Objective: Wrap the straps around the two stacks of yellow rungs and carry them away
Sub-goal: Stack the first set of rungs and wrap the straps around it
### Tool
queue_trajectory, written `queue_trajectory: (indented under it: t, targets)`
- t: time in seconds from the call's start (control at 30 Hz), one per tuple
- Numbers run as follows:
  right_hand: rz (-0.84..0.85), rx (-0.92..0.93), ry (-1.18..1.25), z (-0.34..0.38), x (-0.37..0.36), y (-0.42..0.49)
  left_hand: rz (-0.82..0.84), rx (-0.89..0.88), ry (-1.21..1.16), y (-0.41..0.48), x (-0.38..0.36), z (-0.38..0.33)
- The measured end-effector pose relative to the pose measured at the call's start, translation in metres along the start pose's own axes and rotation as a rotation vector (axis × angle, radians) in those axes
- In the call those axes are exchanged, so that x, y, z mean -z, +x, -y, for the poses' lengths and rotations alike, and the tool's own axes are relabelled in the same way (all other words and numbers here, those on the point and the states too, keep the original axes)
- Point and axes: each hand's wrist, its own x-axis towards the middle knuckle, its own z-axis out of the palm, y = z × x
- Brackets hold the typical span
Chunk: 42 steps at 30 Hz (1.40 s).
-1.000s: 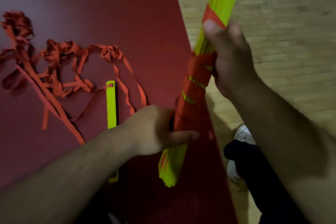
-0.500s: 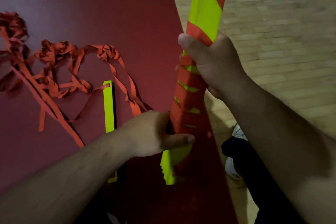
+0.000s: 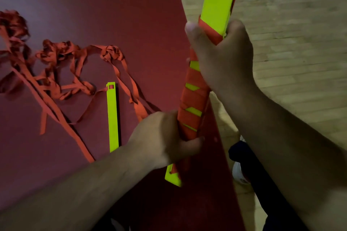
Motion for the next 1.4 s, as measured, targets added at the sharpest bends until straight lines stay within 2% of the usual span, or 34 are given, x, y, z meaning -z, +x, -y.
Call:
queue_trajectory:
  t: [0.07, 0.17, 0.2, 0.27, 0.37, 0.5, 0.63, 0.77, 0.9, 0.97, 1.03, 1.07, 1.13, 1.2, 1.23, 1.3, 1.4]
  targets:
    - [0.098, -0.073, 0.246, 0.003, 0.003, 0.008, 0.035, -0.097, -0.183, 0.002, 0.006, 0.004]
    - [0.482, -0.338, 0.804, 0.0, 0.015, 0.015, 0.167, -0.196, -0.444, 0.003, 0.015, 0.005]
    - [0.586, -0.387, 0.93, -0.002, 0.019, 0.015, 0.2, -0.224, -0.495, 0.002, 0.016, 0.006]
    - [0.67, -0.386, 1.039, -0.007, 0.025, 0.014, 0.274, -0.228, -0.541, 0.001, 0.019, 0.009]
    - [0.567, -0.357, 0.889, -0.005, 0.025, 0.016, 0.329, -0.179, -0.414, 0.005, 0.02, 0.012]
    - [0.387, -0.298, 0.613, 0.0, 0.017, 0.016, 0.28, -0.178, -0.067, 0.01, 0.021, 0.017]
    - [0.253, -0.242, 0.423, -0.002, 0.008, 0.013, 0.229, -0.109, 0.178, 0.007, 0.018, 0.015]
    - [0.076, -0.248, 0.227, -0.009, 0.001, 0.015, 0.141, -0.018, 0.295, 0.003, 0.017, 0.016]
    - [-0.032, -0.305, 0.202, -0.01, 0.005, 0.021, 0.094, -0.086, 0.229, 0.006, 0.017, 0.015]
    - [0.004, -0.284, 0.298, -0.01, 0.013, 0.022, 0.147, -0.164, 0.05, 0.007, 0.024, 0.015]
    - [0.095, -0.249, 0.51, -0.008, 0.02, 0.02, 0.238, -0.216, -0.207, 0.007, 0.031, 0.012]
    - [0.184, -0.244, 0.616, -0.006, 0.024, 0.019, 0.303, -0.222, -0.35, 0.006, 0.033, 0.01]
    - [0.473, -0.254, 0.816, -0.003, 0.026, 0.015, 0.426, -0.231, -0.575, 0.003, 0.034, 0.004]
    - [0.758, -0.289, 0.994, 0.001, 0.026, 0.011, 0.507, -0.262, -0.669, 0.0, 0.034, -0.004]
    - [0.818, -0.305, 1.016, 0.002, 0.026, 0.009, 0.553, -0.258, -0.704, -0.001, 0.034, -0.007]
    - [0.791, -0.334, 0.941, 0.004, 0.024, 0.006, 0.623, -0.211, -0.732, -0.001, 0.034, -0.009]
    - [0.659, -0.314, 0.731, 0.003, 0.014, 0.006, 0.545, -0.164, -0.587, 0.001, 0.029, -0.001]
